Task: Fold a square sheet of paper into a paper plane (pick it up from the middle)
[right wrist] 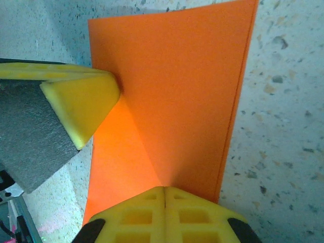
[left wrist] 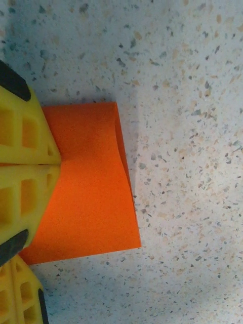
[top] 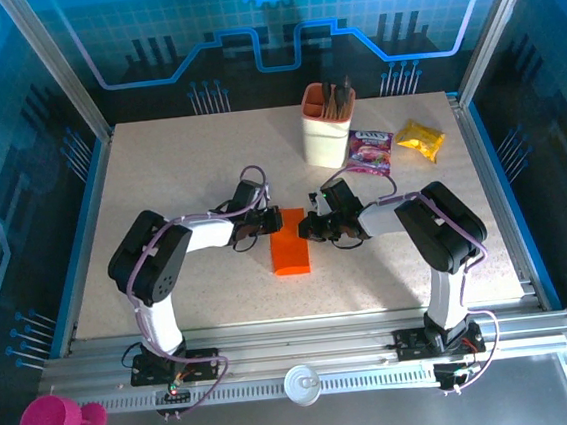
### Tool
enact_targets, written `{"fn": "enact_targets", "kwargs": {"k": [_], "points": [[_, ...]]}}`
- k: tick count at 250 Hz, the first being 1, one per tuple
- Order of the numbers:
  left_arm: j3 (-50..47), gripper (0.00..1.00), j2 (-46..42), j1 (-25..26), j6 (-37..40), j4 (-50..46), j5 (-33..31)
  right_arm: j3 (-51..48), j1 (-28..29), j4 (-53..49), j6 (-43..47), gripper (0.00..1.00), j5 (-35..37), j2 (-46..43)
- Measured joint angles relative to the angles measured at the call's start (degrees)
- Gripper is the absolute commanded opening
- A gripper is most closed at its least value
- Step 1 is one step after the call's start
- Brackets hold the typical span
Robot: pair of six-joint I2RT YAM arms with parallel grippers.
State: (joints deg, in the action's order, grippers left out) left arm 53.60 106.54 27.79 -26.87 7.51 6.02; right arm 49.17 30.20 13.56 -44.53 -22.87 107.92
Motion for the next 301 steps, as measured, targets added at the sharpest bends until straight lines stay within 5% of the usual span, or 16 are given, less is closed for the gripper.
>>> {"fn": "enact_targets", "kwargs": {"k": [220, 301], "points": [[5.8, 0.11, 3.2, -1.8, 0.5, -3.6, -1.2, 0.0, -0.4, 0.3, 0.4, 0.0, -1.1, 0.4], [-3.4, 0.12, -15.3, 2.7, -0.8, -3.6, 0.4, 0.0, -0.6, 0.5, 1.0, 0.0, -1.7, 0.6]]}}
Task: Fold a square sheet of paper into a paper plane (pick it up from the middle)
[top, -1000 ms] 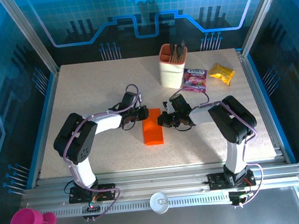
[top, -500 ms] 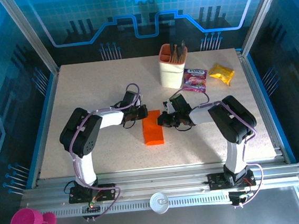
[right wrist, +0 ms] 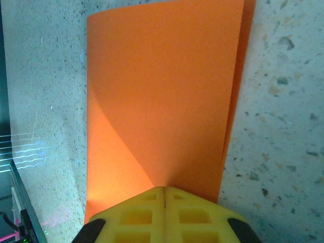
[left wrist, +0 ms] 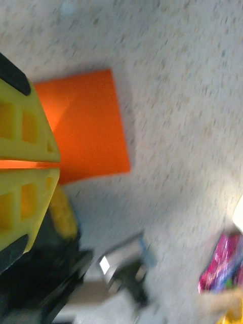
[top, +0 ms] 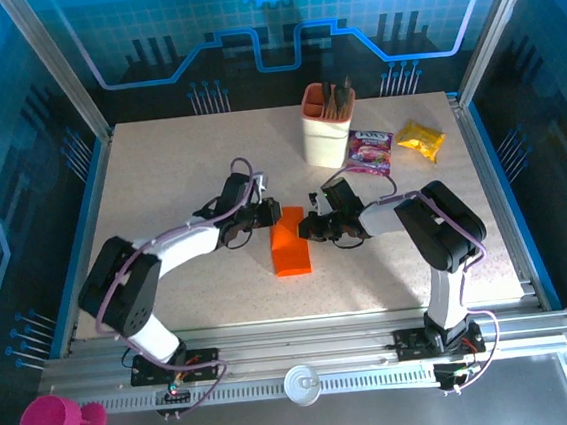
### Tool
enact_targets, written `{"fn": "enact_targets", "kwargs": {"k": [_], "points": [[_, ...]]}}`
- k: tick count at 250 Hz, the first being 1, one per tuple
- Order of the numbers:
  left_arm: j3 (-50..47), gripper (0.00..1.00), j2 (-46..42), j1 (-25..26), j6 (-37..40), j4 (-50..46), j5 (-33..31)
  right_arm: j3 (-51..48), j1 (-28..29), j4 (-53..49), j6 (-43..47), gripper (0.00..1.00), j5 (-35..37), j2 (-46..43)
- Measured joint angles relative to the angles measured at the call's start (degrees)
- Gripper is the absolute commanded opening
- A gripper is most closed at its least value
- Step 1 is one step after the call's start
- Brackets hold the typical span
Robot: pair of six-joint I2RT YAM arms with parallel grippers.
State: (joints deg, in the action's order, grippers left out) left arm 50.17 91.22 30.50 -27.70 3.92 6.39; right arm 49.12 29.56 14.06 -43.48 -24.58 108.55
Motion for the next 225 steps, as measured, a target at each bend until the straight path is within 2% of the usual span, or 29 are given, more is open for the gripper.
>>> {"fn": "enact_targets", "kwargs": {"k": [35, 66, 225], "points": [[-5.7, 0.12, -3.2, 5.5, -2.1, 1.5, 0.2, 0.0, 0.0, 0.1, 0.0, 0.0, -0.1, 0.0], [-9.7, 0.11, -3.2, 8.3, -3.8, 1.5, 0.5, -0.1, -0.1, 0.2, 0.0, 0.0, -0.2, 0.1], [-19.8, 0.1, -3.1, 10.1, -8.3, 8.0, -0.2, -0.1, -0.5, 0.6, 0.0, 0.0, -1.4, 0.3]]}}
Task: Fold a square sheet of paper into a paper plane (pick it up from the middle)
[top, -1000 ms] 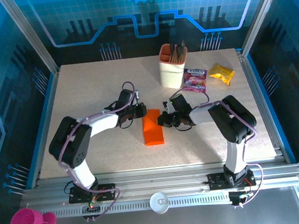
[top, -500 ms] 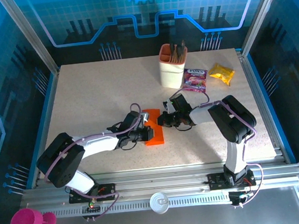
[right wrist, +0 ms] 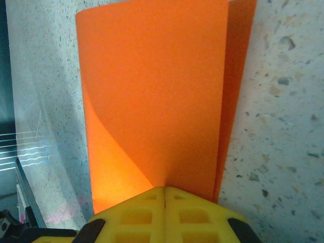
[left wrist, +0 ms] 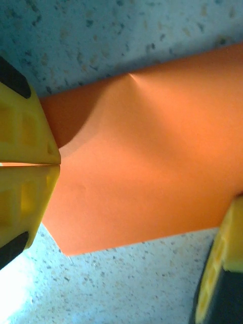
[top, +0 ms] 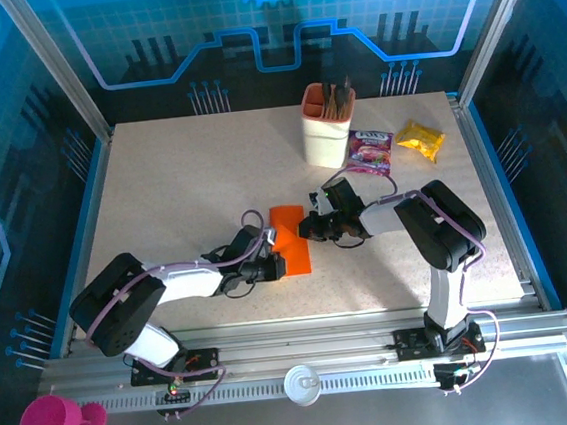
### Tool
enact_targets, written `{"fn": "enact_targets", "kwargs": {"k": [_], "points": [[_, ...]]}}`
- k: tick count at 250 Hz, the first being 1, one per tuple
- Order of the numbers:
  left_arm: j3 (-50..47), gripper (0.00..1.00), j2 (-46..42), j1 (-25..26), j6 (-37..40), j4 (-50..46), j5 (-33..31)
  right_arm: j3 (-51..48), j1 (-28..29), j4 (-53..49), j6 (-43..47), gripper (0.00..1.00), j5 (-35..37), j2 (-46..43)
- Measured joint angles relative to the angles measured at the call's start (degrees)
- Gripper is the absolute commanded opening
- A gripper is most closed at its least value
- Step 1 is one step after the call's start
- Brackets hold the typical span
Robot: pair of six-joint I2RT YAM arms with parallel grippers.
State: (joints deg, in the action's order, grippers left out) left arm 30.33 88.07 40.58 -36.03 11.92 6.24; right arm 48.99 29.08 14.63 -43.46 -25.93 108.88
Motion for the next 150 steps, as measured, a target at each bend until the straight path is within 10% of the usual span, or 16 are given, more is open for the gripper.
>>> {"fn": "enact_targets", "kwargs": {"k": [150], "points": [[11.3, 0.12, -6.7, -5.2, 0.4, -7.6, -1.2, -0.2, -0.2, 0.4, 0.9, 0.0, -0.3, 0.0]]}}
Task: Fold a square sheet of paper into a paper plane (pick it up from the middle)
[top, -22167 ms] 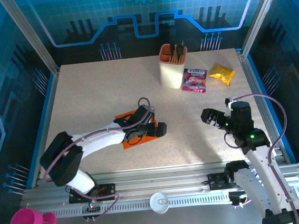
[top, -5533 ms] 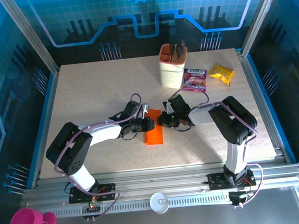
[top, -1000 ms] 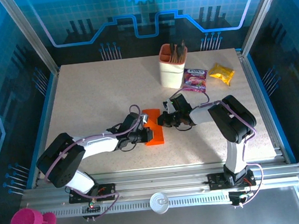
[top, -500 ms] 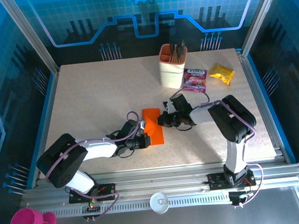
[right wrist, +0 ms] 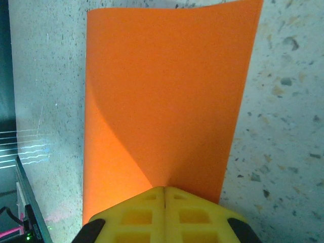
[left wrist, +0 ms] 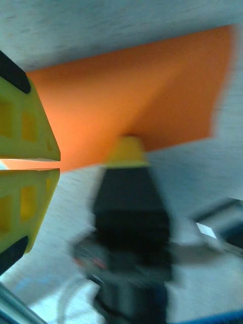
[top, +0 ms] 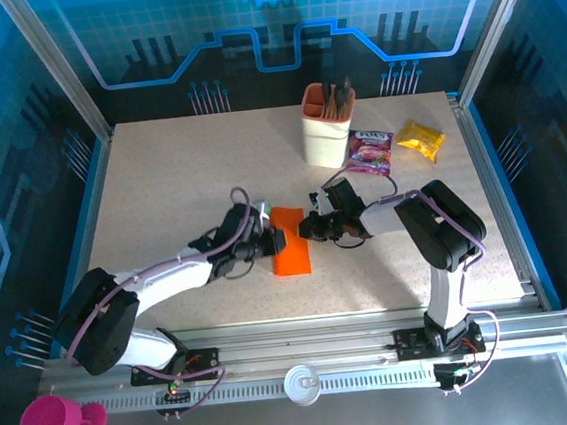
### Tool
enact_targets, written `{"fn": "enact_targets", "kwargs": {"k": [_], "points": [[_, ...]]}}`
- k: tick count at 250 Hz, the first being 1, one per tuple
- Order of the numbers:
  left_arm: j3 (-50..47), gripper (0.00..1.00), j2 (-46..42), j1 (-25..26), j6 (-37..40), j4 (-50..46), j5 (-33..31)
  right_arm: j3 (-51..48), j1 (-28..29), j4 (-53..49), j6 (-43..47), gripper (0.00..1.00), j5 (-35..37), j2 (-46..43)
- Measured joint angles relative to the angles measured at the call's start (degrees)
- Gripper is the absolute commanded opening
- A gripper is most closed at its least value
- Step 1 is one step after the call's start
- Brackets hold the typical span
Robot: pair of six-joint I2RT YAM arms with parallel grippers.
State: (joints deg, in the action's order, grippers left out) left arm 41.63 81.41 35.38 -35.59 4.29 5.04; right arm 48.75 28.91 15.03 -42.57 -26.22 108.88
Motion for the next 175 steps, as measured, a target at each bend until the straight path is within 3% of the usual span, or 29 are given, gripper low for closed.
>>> {"fn": "enact_targets", "kwargs": {"k": [60, 175], "points": [[13.5, 0.08, 9.8, -8.4, 5.8, -3.5, 2.2, 0.1, 0.0, -0.3, 0.7, 0.0, -0.1, 0.0], [16.0, 0.07, 19.5, -9.2, 11.7, -8.0, 6.9, 0.4, 0.0, -1.0, 1.3, 0.0, -0.1, 0.0]]}}
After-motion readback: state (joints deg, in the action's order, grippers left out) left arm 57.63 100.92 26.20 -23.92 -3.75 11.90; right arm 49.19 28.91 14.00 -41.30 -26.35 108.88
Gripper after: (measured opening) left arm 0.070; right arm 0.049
